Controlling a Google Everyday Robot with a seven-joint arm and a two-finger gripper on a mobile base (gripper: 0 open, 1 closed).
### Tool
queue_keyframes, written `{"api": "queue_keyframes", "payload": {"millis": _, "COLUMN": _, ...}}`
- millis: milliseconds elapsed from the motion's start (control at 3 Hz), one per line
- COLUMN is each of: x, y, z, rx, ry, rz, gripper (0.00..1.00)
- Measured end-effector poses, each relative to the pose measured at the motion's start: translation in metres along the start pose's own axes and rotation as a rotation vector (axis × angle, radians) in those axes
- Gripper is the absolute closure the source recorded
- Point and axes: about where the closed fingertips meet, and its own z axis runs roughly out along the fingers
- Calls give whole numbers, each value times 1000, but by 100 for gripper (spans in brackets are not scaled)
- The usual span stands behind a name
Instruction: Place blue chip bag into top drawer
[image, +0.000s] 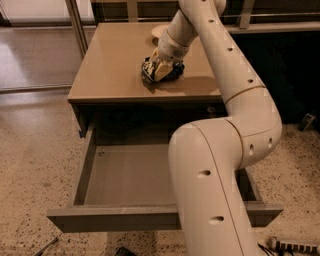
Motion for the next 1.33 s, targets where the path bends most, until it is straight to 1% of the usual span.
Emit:
{"api": "queue_keyframes", "payload": {"millis": 333, "x": -17, "y": -1, "z": -3, "rx": 16, "ry": -91, "rz": -48, "gripper": 100}}
{"api": "queue_keyframes", "payload": {"millis": 667, "x": -49, "y": 5, "z": -16, "rx": 20, "ry": -216, "rz": -148, "gripper": 100}}
{"api": "queue_keyframes", "payload": {"millis": 1000, "x": -72, "y": 17, "z": -37, "rx": 23, "ry": -299, "rz": -257, "gripper": 100}}
{"api": "queue_keyframes", "payload": {"millis": 1333, "x": -79, "y": 32, "z": -57, "rx": 18, "ry": -329, "rz": -301, "gripper": 100}}
